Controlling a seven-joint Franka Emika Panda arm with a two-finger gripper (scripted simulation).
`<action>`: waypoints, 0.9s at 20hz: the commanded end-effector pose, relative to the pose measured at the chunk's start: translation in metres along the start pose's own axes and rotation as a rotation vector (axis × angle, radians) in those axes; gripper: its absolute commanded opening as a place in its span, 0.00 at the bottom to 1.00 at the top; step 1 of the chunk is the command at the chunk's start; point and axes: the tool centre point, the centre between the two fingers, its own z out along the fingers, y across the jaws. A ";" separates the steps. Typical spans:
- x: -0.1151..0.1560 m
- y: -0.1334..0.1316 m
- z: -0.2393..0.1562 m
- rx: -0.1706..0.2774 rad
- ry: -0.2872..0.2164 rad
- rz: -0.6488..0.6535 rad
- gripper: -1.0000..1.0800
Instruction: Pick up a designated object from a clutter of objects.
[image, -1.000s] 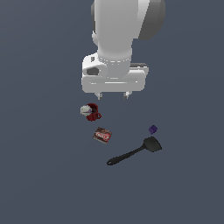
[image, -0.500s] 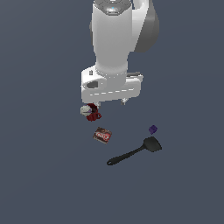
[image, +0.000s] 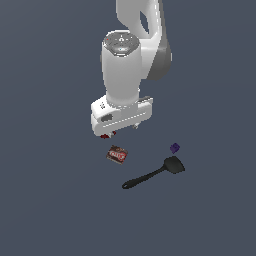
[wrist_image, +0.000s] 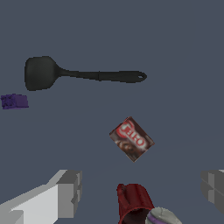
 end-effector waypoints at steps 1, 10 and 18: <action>0.000 0.004 0.014 0.000 0.002 -0.060 0.96; -0.002 0.015 0.063 -0.001 0.009 -0.272 0.96; -0.008 0.022 0.106 -0.002 0.016 -0.461 0.96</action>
